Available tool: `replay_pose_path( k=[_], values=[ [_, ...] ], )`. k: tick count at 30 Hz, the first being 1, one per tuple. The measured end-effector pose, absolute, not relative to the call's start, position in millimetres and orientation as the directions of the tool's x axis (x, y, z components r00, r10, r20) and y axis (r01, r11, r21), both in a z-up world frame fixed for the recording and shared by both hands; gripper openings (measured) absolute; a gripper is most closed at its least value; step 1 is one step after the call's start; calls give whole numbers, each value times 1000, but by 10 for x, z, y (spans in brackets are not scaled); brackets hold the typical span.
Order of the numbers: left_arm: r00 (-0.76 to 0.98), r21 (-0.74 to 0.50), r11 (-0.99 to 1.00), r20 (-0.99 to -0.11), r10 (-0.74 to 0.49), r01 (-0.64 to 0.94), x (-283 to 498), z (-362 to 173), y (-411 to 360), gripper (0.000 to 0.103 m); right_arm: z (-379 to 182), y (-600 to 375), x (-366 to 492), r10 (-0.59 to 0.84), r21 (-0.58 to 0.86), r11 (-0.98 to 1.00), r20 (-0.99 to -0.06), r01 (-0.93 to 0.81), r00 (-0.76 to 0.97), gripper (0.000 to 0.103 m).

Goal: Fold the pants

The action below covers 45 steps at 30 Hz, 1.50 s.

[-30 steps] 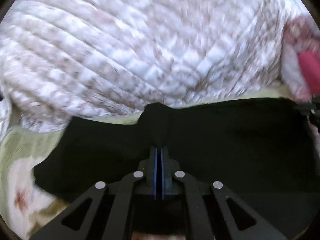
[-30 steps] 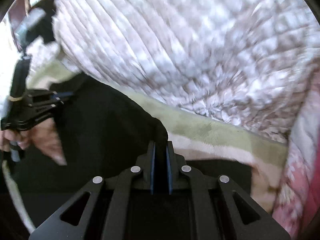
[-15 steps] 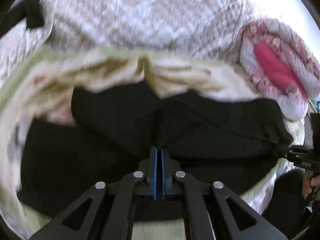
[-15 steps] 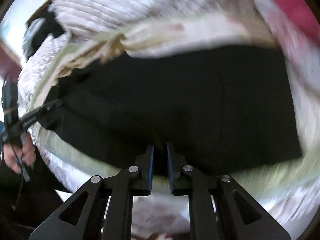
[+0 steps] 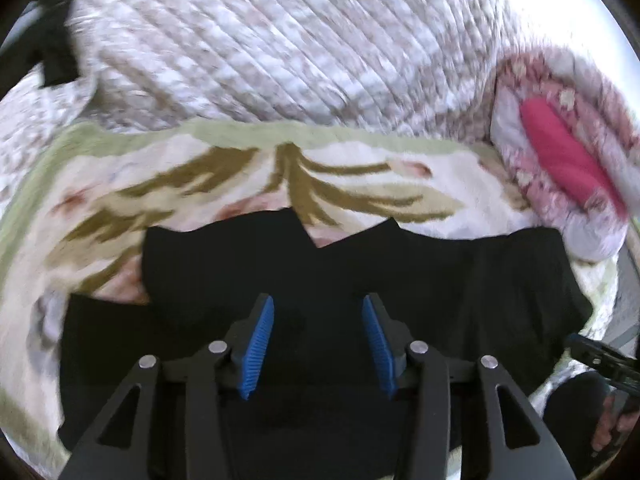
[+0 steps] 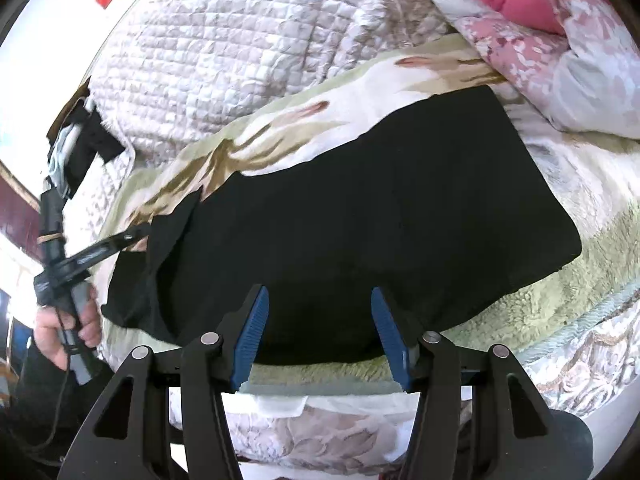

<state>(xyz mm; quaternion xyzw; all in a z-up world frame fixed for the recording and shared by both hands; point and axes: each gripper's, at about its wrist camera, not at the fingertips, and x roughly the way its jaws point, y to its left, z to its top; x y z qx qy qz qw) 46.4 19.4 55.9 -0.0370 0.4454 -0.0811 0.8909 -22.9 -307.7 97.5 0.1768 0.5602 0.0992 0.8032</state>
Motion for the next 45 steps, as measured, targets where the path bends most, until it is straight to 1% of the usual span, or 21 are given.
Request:
replay_pose_path(
  k=[5,7,8,9,10,12,13,17,19,22,23,24,27,29,31,33,36,39,41,42,45],
  values=[
    [525,-13,993,-848,-75,120,900,168,-170,49,921,-3145,-229,367,414,908,-860,62,355,54],
    [534,36,994,-845,-27,108,1004,72,-201,47,904,-3151,-223,372,418,906,-858,62,354,54],
    [552,51,994,-833,-13,101,1019,77,-198,39,892,-3153,-213,373,419,906,-858,61,352,54],
    [562,58,995,-827,2,82,1027,92,-171,6,877,-3154,-200,374,420,905,-858,61,352,54],
    [562,34,997,-827,-9,66,1015,115,-113,5,870,-3155,-192,376,422,905,-857,61,353,54],
    [598,-14,999,-801,-29,30,907,201,31,5,852,-3161,-180,381,429,901,-854,66,355,54],
    [630,-8,1000,-777,-9,4,802,275,117,4,850,-3161,-181,381,430,900,-853,66,357,54],
    [734,-86,988,-679,33,-125,178,637,634,4,853,-3135,-187,387,434,899,-847,55,365,54],
    [750,-116,974,-657,71,-193,-174,715,901,5,834,-3107,-186,392,437,898,-848,52,358,54],
    [730,-144,959,-678,86,-246,-564,638,1175,5,783,-3030,-184,400,439,897,-852,46,337,54],
    [715,-156,953,-695,82,-260,-653,580,1235,5,768,-2988,-185,403,439,897,-854,41,328,54],
    [698,-169,946,-712,77,-277,-723,512,1292,8,764,-2950,-189,406,440,897,-855,36,323,54],
    [660,-229,917,-749,47,-325,-853,341,1432,9,782,-2847,-204,411,437,899,-856,13,312,54],
    [642,-281,891,-766,15,-356,-871,259,1504,18,797,-2803,-216,413,435,900,-857,3,307,54],
    [644,-334,869,-765,-25,-364,-860,211,1554,40,823,-2770,-230,411,430,903,-859,-5,305,54],
    [647,-353,861,-762,-37,-366,-838,188,1569,44,839,-2759,-237,407,426,905,-861,-6,305,54],
    [643,-352,860,-765,-37,-370,-745,168,1600,44,852,-2763,-242,402,422,907,-863,-1,305,54],
    [660,-343,864,-751,-17,-368,-645,191,1639,43,856,-2759,-247,398,420,908,-865,6,305,54],
    [664,-339,861,-748,-2,-380,-580,206,1689,10,852,-2762,-238,398,421,907,-866,13,303,54],
    [659,-319,862,-752,23,-394,-564,230,1704,4,850,-2765,-241,398,422,907,-866,15,303,54],
    [679,-308,847,-729,82,-433,-714,349,1717,4,860,-2766,-242,393,417,909,-867,15,305,54]
  ],
)
